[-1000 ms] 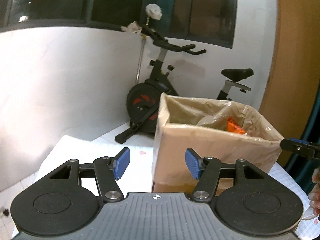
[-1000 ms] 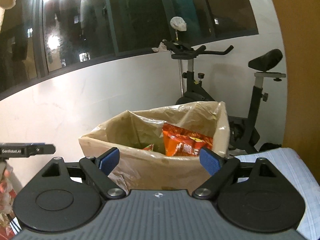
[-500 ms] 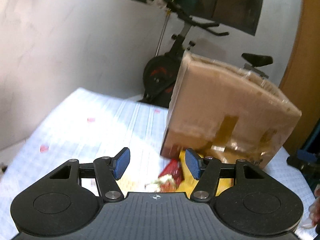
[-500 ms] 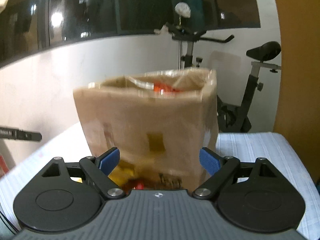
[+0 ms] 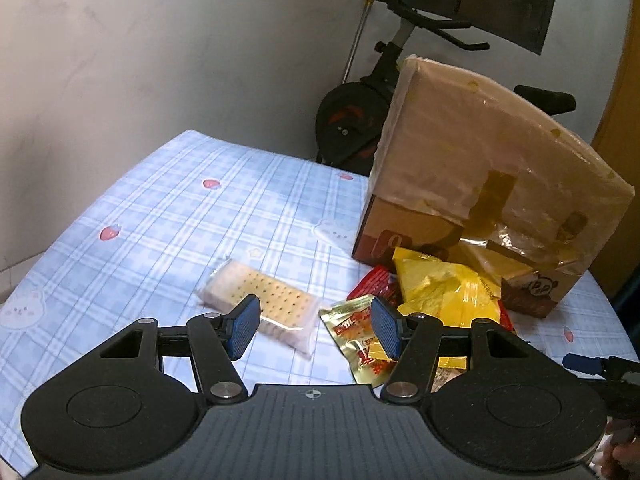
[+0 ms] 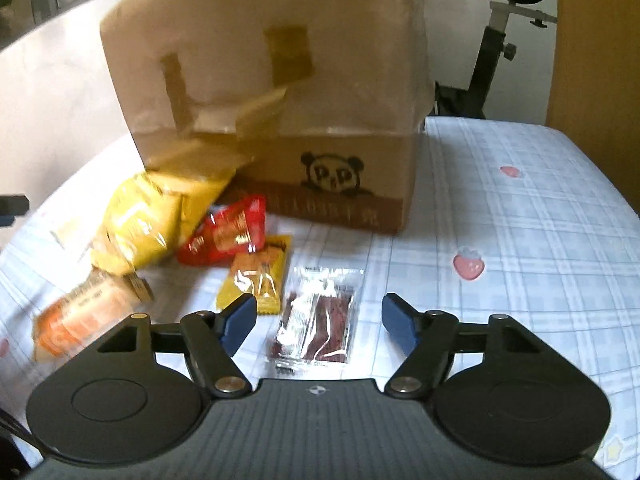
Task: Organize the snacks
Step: 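Move both open grippers back down to the snacks on the table, then grasp the brown jerky pack with the right gripper while the left grasps the cracker pack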
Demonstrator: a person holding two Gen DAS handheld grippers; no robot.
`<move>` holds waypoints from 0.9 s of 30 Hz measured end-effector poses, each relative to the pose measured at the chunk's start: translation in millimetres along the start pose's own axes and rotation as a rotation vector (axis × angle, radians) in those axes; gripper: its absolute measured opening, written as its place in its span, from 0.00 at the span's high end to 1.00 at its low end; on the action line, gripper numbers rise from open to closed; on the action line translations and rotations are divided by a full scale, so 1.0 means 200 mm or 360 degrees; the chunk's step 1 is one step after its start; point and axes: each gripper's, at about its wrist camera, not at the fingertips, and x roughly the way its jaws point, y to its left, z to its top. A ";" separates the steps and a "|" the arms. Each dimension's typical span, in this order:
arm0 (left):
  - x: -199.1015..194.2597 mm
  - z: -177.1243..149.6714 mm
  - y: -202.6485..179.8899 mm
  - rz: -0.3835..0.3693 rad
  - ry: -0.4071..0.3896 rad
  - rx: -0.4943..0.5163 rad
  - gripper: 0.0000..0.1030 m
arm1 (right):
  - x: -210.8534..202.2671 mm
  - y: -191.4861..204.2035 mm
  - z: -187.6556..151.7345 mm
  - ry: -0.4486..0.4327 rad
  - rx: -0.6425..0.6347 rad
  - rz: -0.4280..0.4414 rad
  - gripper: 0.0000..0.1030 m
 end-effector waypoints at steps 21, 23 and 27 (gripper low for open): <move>0.09 -0.04 0.05 0.0056 0.0128 -0.0049 0.38 | 0.06 0.03 -0.05 -0.0068 -0.0123 -0.0067 0.55; 0.11 -0.04 0.06 0.0066 0.0152 -0.0064 0.38 | 0.06 0.04 -0.06 -0.0092 -0.0137 -0.0072 0.55; 0.17 -0.02 0.10 0.0091 0.0197 -0.0152 0.38 | 0.06 0.06 -0.08 -0.0118 -0.0160 -0.0080 0.55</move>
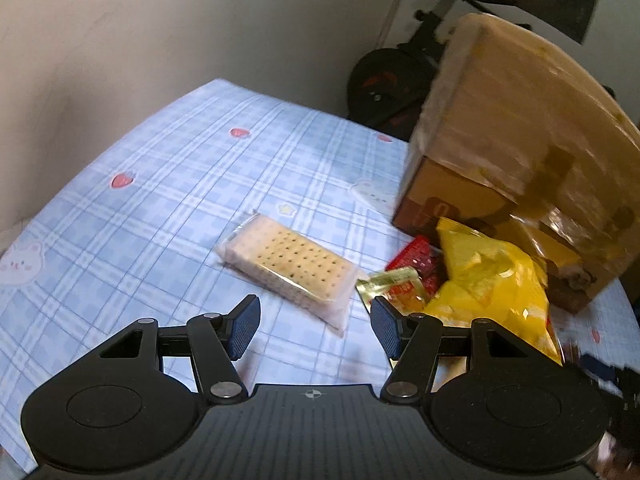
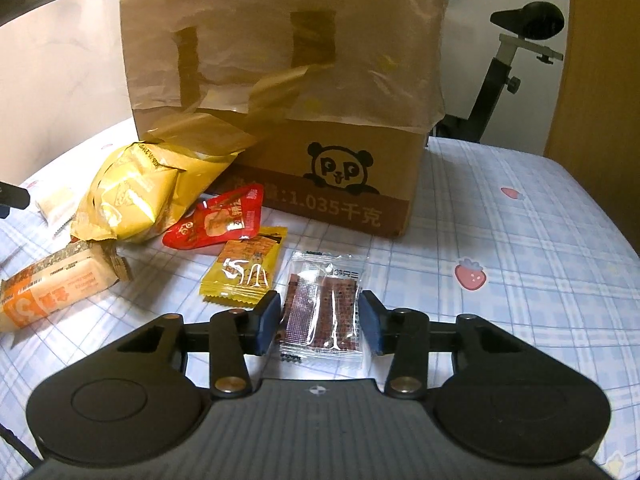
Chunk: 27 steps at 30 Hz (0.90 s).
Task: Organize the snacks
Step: 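Grasp the brown jerky pack with the right gripper while the left grasps the cracker pack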
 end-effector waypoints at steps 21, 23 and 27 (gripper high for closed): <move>0.36 0.21 -0.01 0.0281 0.0093 -0.0318 0.31 | 0.00 0.00 0.00 -0.0009 -0.0002 0.0029 0.55; 0.39 0.22 -0.03 0.0293 0.0085 -0.0248 0.30 | 0.00 0.00 0.00 -0.0009 -0.0002 0.0028 0.55; 0.44 0.22 -0.09 0.0343 0.0069 -0.0113 0.27 | 0.00 0.00 0.00 -0.0009 -0.0002 0.0029 0.55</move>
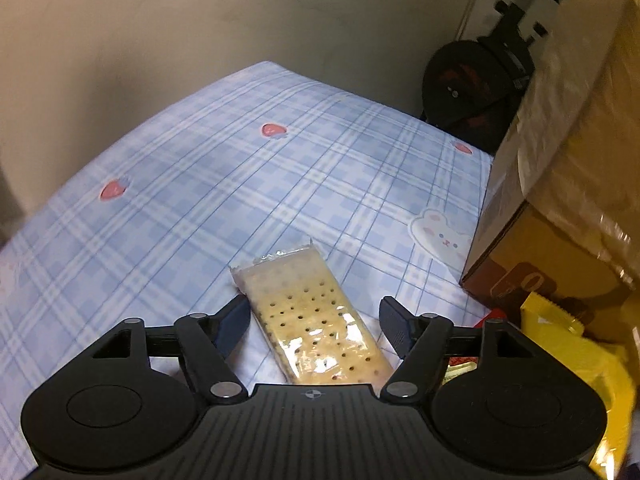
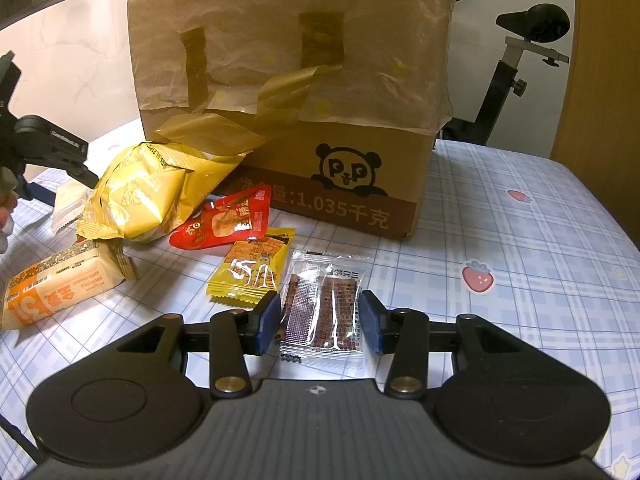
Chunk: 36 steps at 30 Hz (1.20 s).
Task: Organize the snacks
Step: 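Grasp the brown jerky pack with the right gripper while the left grasps the cracker pack, then lift the jerky pack and cracker pack up over the box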
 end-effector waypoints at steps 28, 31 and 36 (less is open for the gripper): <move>-0.39 -0.26 0.16 -0.0333 -0.0148 0.0189 0.46 | -0.01 0.00 -0.01 -0.0009 0.0008 0.0023 0.56; -0.43 -0.25 0.15 -0.0350 -0.0171 0.0209 0.46 | -0.02 -0.01 -0.01 -0.0019 0.0024 0.0028 0.56; -0.49 -0.25 0.15 -0.0397 -0.0212 0.0225 0.46 | -0.05 -0.05 0.00 -0.0040 0.0092 0.0031 0.56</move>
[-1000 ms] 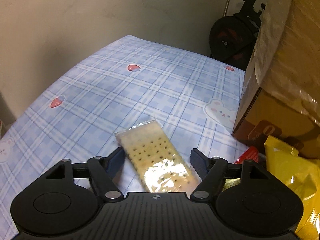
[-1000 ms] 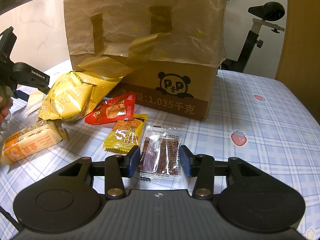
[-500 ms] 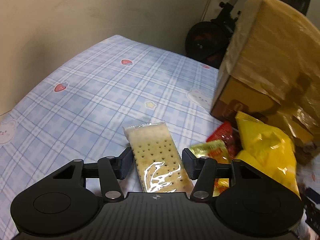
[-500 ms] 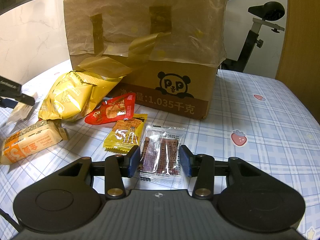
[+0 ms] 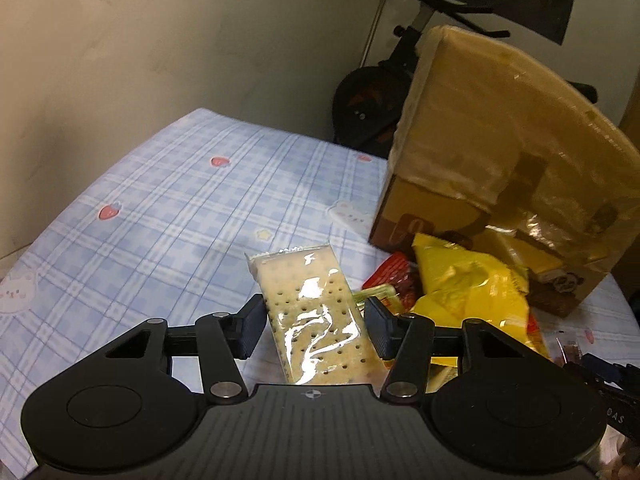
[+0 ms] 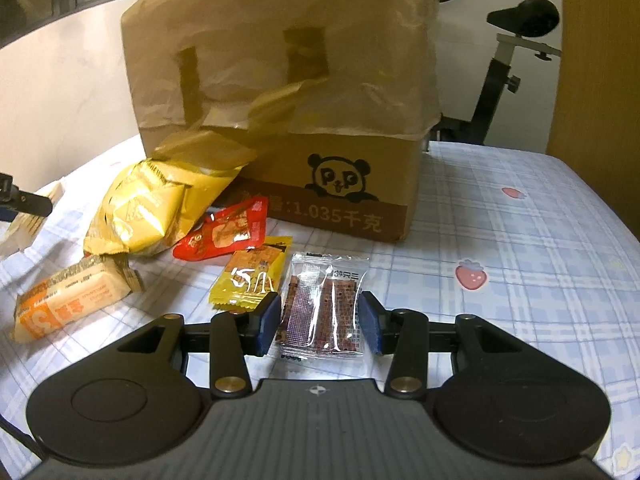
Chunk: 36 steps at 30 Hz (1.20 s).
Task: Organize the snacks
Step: 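Lift the jerky pack and cracker pack up over the box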
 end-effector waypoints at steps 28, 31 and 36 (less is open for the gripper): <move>-0.31 0.61 -0.40 -0.0428 -0.0456 0.0274 0.45 | -0.44 0.02 0.69 -0.0618 -0.0085 0.0147 0.56; -0.27 0.70 -0.49 -0.0449 -0.0491 0.0324 0.45 | -0.42 0.03 0.82 -0.0650 -0.0110 0.0167 0.56; -0.13 0.87 -0.61 -0.0483 -0.0476 0.0337 0.45 | -0.29 0.04 1.02 -0.0651 -0.0144 0.0204 0.56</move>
